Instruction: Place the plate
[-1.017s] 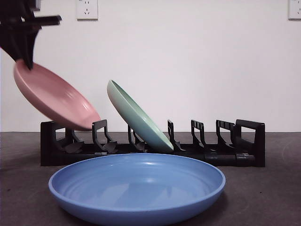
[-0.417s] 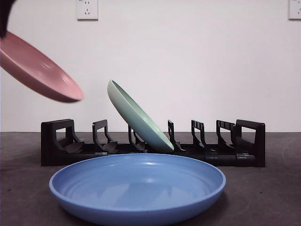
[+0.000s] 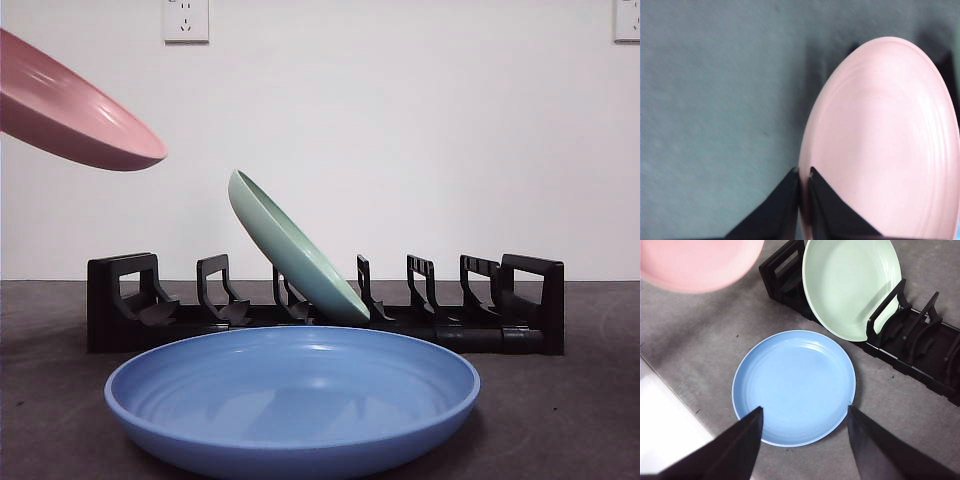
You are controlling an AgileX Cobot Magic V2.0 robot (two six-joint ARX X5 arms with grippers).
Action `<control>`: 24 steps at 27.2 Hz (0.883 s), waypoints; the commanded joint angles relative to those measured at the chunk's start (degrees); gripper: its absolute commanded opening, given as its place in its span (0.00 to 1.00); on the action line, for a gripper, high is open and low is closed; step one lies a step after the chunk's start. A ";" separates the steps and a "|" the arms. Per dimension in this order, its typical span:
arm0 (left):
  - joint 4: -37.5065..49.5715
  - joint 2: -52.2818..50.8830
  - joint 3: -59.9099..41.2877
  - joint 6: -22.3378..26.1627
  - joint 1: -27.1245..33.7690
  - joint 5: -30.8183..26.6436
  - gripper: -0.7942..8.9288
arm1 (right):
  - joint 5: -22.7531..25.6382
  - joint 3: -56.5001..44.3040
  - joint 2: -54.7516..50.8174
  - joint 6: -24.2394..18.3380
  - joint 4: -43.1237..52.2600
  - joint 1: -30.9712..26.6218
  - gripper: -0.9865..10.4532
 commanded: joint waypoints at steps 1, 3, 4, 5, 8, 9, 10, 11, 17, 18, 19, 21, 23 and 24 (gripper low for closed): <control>1.66 -5.57 -4.70 -5.20 -0.04 2.58 0.10 | 0.28 0.79 0.35 -0.74 0.44 0.57 0.32; 1.90 -9.16 -8.85 -7.72 -0.11 4.11 0.10 | 0.33 0.79 0.35 -0.76 0.59 0.57 0.32; 1.99 -10.88 -10.95 -8.90 -0.17 4.61 0.10 | 0.52 0.79 0.35 -0.74 0.83 0.57 0.32; 2.14 -12.31 -12.81 -9.81 -0.31 4.98 0.10 | 0.92 0.79 0.35 -0.72 0.98 0.57 0.32; 3.04 -16.61 -19.02 -13.84 -1.22 6.58 0.10 | 1.77 0.79 0.33 -0.74 1.42 0.57 0.32; 3.87 -18.03 -21.40 -15.47 -1.70 7.48 0.10 | 1.77 0.79 0.31 -0.74 1.53 0.57 0.32; 4.90 -19.15 -23.47 -16.94 -2.21 8.37 0.10 | 1.77 0.79 0.31 -0.74 1.60 0.57 0.32; 5.95 -20.11 -25.40 -18.43 -2.80 9.25 0.10 | 1.77 0.79 0.31 -0.74 1.66 0.57 0.32; 13.99 -22.40 -36.76 -26.77 -8.90 10.93 0.10 | 1.77 0.79 0.31 -0.74 1.73 0.57 0.32; 15.78 -22.10 -38.32 -27.87 -10.32 10.93 0.10 | 1.77 0.79 0.31 -0.74 1.75 0.57 0.32; 17.49 -21.68 -39.65 -29.07 -11.69 10.93 0.10 | 1.77 0.79 0.31 -0.74 1.73 0.57 0.32; 20.81 -20.63 -41.59 -31.19 -14.38 10.93 0.10 | 1.77 0.79 0.31 -0.74 1.73 0.57 0.32; 24.17 -19.19 -42.75 -32.92 -16.92 10.73 0.10 | 1.77 0.79 0.31 -0.74 1.73 0.57 0.32; 25.77 -18.10 -42.97 -33.55 -18.21 10.45 0.10 | 1.77 0.79 0.31 -0.74 1.73 0.57 0.32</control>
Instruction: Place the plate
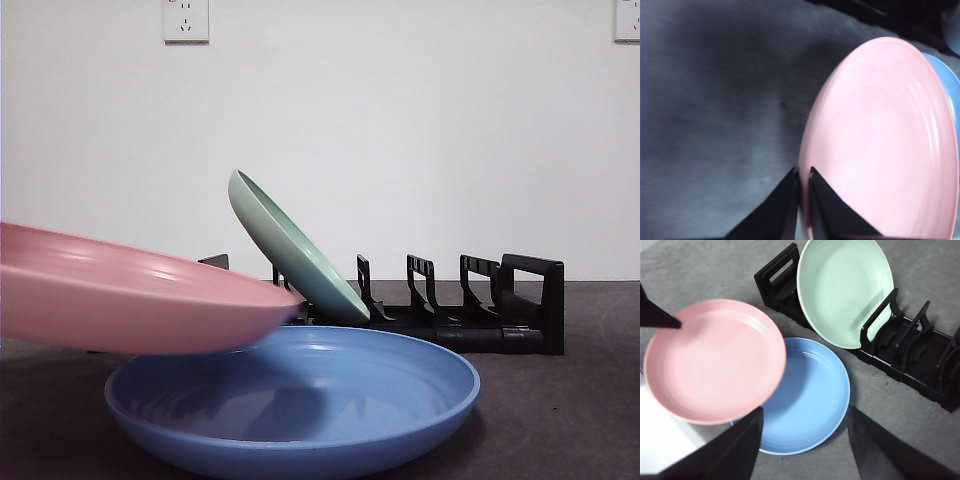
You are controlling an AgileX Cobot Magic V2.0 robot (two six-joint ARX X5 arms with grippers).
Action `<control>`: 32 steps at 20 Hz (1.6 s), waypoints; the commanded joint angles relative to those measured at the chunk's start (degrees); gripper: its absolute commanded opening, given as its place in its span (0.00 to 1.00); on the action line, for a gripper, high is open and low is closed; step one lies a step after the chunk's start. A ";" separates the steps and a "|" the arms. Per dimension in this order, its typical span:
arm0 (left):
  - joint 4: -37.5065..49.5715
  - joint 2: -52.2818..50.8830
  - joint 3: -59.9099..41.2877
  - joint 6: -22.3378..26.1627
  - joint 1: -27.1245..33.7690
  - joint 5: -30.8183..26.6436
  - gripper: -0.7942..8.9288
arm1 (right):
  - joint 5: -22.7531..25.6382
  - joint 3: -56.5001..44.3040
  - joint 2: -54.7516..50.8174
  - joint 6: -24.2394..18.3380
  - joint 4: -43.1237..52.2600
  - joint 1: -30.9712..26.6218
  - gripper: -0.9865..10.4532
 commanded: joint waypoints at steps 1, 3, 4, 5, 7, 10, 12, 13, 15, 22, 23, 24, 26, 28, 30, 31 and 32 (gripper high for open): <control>4.76 2.64 0.31 -4.31 -3.08 -0.72 0.10 | 0.26 0.79 0.33 -0.35 0.57 0.57 0.32; 8.37 6.32 0.31 -4.98 -6.05 -1.64 0.10 | 0.26 0.79 0.33 -0.35 0.57 0.57 0.32; 10.12 8.37 0.31 -5.49 -7.32 -1.64 0.10 | 0.28 0.79 0.33 -0.35 0.57 0.57 0.32; 12.17 11.06 0.31 -5.99 -8.81 -1.66 0.10 | 0.28 0.79 0.33 -0.35 0.57 0.57 0.32; 16.46 15.80 0.31 -6.29 -11.08 -1.97 0.10 | 0.31 0.79 0.33 -0.35 0.57 0.57 0.32; 22.56 21.70 0.31 -7.26 -13.07 -2.27 0.10 | 0.28 0.79 0.33 -0.33 0.55 0.57 0.32; 25.09 24.72 0.33 -7.23 -13.79 -2.73 0.10 | 0.28 0.79 0.33 -0.33 0.55 0.57 0.32; 25.83 25.88 0.31 -7.21 -13.94 -2.97 0.10 | 0.28 0.79 0.33 -0.33 0.55 0.57 0.32; 27.02 28.02 0.33 -7.17 -14.25 -3.15 0.10 | 0.28 0.79 0.33 -0.33 0.55 0.57 0.32; 26.29 28.94 0.44 -7.15 -14.53 -3.17 0.29 | 0.28 0.79 0.33 -0.28 0.55 0.57 0.32; 25.81 28.70 0.52 -7.15 -14.53 -3.17 0.29 | 0.28 0.79 0.33 -0.28 0.55 0.57 0.32; 25.14 28.24 0.66 -7.13 -14.53 -3.23 0.32 | 0.28 0.79 0.33 -0.28 0.55 0.57 0.32; 22.80 26.82 1.55 -6.71 -14.49 -5.38 0.39 | 0.26 0.79 0.33 -0.28 0.55 0.57 0.32; 19.12 24.83 3.63 -3.78 -14.08 -7.52 0.40 | 0.26 0.79 0.33 -0.22 0.55 0.57 0.32; 14.56 22.03 6.29 -0.17 -12.94 -7.69 0.40 | 0.24 0.79 0.42 0.24 0.55 0.57 0.32; 11.58 20.06 8.02 2.32 -12.20 -7.69 0.40 | 0.22 0.79 0.55 0.90 0.55 0.55 0.32; 9.27 18.32 9.40 4.22 -11.47 -7.69 0.40 | 0.09 0.85 1.11 1.27 0.59 0.55 0.32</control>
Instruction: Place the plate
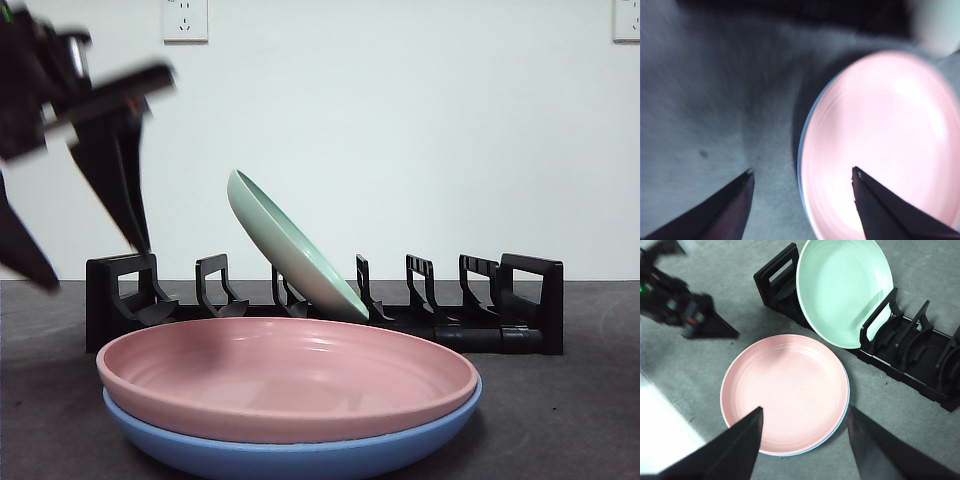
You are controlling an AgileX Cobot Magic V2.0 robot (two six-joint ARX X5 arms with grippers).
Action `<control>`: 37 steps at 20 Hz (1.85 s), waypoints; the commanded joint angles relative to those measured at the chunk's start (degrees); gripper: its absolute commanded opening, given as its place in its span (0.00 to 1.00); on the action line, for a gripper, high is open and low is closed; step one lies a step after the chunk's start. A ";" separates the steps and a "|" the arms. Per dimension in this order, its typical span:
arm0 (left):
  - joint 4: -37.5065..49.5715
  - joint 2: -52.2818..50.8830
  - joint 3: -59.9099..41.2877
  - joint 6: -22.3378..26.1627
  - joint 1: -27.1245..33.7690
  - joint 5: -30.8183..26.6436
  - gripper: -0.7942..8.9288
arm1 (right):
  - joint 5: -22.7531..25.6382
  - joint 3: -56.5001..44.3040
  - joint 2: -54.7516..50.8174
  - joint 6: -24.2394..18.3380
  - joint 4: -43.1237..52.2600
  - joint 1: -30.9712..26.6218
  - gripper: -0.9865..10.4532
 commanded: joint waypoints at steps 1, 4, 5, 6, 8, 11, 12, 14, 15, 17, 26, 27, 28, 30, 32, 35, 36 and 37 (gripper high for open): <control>-5.31 -3.63 3.96 7.41 1.31 -0.48 0.40 | -0.31 1.05 1.90 1.07 0.59 0.24 0.32; -13.73 -9.51 8.61 12.35 4.83 -0.48 0.40 | -5.22 4.09 8.28 0.42 0.59 -2.19 0.32; -16.44 -11.10 9.90 12.90 6.05 -0.48 0.40 | -7.23 5.97 11.41 -0.31 0.57 -3.15 0.32; -19.32 -12.61 11.10 13.62 7.23 -0.48 0.40 | -8.52 8.20 14.88 -1.14 0.57 -4.02 0.32; -25.24 -15.19 13.22 15.50 9.55 -0.81 0.40 | -10.86 13.99 22.56 -2.71 0.52 -5.60 0.32; -32.20 -18.49 15.08 17.84 11.65 -4.15 0.40 | -14.34 23.85 33.29 -3.91 0.07 -7.56 0.32; -33.33 -19.69 15.17 18.23 12.07 -5.33 0.40 | -15.28 27.30 36.76 -4.04 -0.15 -8.04 0.32; -34.47 -21.99 15.17 18.43 12.66 -6.21 0.40 | -15.54 34.23 43.41 -4.72 -0.92 -8.72 0.32; -34.67 -22.88 15.17 18.40 12.81 -6.21 0.40 | -15.58 37.64 46.60 -5.09 -1.66 -9.14 0.32; -34.67 -24.02 15.17 18.34 12.81 -6.21 0.40 | -15.58 43.93 52.74 -5.38 -3.21 -9.79 0.32; -34.60 -24.28 15.17 17.66 12.81 -6.21 0.40 | -15.37 54.40 69.48 -6.16 -4.87 -12.31 0.32; -34.58 -24.28 15.17 17.59 12.81 -6.21 0.40 | -15.34 54.40 70.27 -6.36 -4.66 -12.44 0.32; -34.51 -24.28 15.17 17.46 12.81 -6.21 0.40 | -15.39 54.40 71.06 -6.45 -4.28 -12.61 0.32; -34.36 -24.28 15.17 17.44 12.81 -6.21 0.40 | -15.45 54.40 72.28 -6.58 -3.72 -12.72 0.32; -34.29 -24.28 15.17 17.46 12.81 -6.21 0.40 | -15.43 54.40 72.85 -6.62 -3.54 -12.90 0.32; -34.07 -24.28 15.17 17.46 12.81 -6.21 0.40 | -15.41 54.40 73.13 -6.69 -3.61 -12.87 0.26; -34.07 -24.28 15.17 17.46 12.81 -6.21 0.40 | -15.43 54.40 73.16 -6.88 -3.56 -12.87 0.22; -34.03 -24.28 15.17 17.46 12.81 -6.21 0.40 | -15.43 54.40 73.16 -6.93 -3.58 -12.81 0.19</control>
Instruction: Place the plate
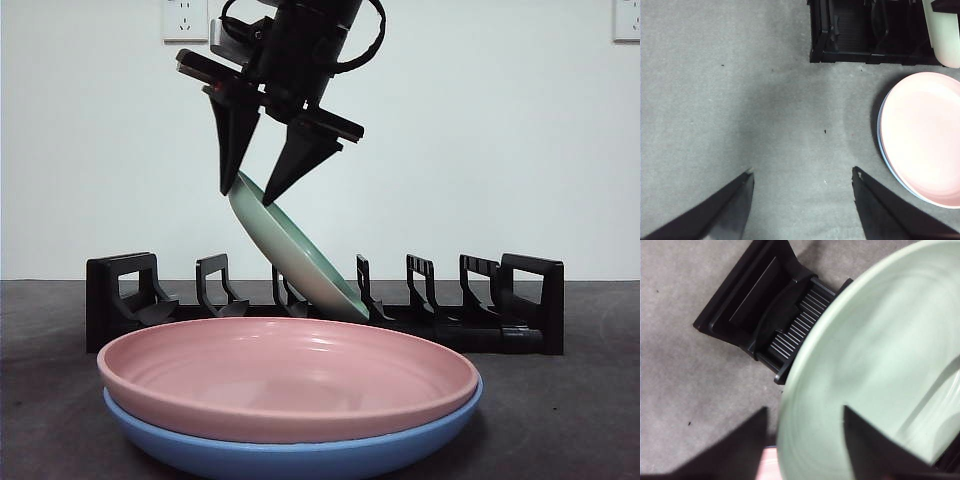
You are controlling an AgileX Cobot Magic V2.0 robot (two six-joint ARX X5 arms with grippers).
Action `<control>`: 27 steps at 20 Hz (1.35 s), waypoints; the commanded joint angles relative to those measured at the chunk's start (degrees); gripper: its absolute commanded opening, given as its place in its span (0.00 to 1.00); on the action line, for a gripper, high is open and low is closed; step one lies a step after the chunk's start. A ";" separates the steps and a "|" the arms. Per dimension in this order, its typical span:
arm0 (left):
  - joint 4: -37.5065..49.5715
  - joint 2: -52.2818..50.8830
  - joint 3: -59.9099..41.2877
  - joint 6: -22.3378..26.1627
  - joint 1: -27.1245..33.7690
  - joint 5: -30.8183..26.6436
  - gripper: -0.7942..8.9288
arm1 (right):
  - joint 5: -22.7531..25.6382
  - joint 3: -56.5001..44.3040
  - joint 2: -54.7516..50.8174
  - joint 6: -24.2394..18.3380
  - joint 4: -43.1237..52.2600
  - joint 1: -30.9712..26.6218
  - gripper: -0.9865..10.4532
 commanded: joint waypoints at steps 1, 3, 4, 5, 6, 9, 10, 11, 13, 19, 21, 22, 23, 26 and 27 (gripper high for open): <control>0.57 0.26 1.14 -0.07 -0.11 -0.33 0.40 | 0.00 1.57 1.29 -0.85 0.35 0.59 0.17; 0.66 0.26 1.14 -0.04 -0.11 -0.33 0.40 | -0.11 1.57 1.29 -0.85 0.33 0.83 0.12; 0.68 0.26 1.14 -0.04 -0.11 -0.33 0.40 | -0.44 1.57 1.29 -0.85 0.33 1.14 0.10; 0.70 0.26 1.14 -0.04 -0.11 -0.33 0.40 | -0.68 1.57 1.29 -0.81 0.35 1.33 0.10; 0.81 0.26 1.14 -0.04 -0.11 -0.33 0.40 | -1.27 1.57 1.29 -0.81 0.35 1.57 0.10; 1.33 0.26 1.14 -0.04 -0.11 -0.33 0.40 | -2.86 1.99 1.20 -0.70 0.28 1.88 0.10; 1.51 0.26 1.14 -0.04 -0.11 -0.33 0.40 | -4.04 2.47 1.18 -0.70 0.15 1.86 0.10; 1.57 0.26 1.14 -0.04 -0.11 -0.33 0.40 | -5.31 3.34 1.18 -0.70 -0.57 1.86 0.10; 1.73 0.26 1.14 -0.04 -0.11 -0.33 0.40 | -5.95 5.99 1.18 -1.03 -2.86 1.86 0.10; 3.21 0.28 1.14 -0.04 -0.11 -0.35 0.40 | -5.81 17.62 1.14 -6.84 -13.31 2.32 0.10; 3.21 0.31 1.14 -0.04 -0.11 -0.35 0.40 | -5.75 21.44 1.07 -9.77 -16.59 2.84 0.10; 3.19 0.31 1.14 -0.07 -0.11 -0.35 0.40 | -5.70 22.73 0.81 -10.82 -17.81 3.08 0.10; 3.15 0.31 1.14 -0.04 -0.11 -0.35 0.40 | -5.66 23.43 0.17 -11.47 -18.38 3.39 0.10; 3.10 0.31 1.14 -0.04 -0.11 -0.35 0.40 | -4.00 23.37 -3.08 -12.28 -18.34 4.57 0.10; 3.10 0.31 1.14 -0.04 -0.11 -0.35 0.40 | -2.82 23.23 -4.61 -12.28 -18.27 5.14 0.10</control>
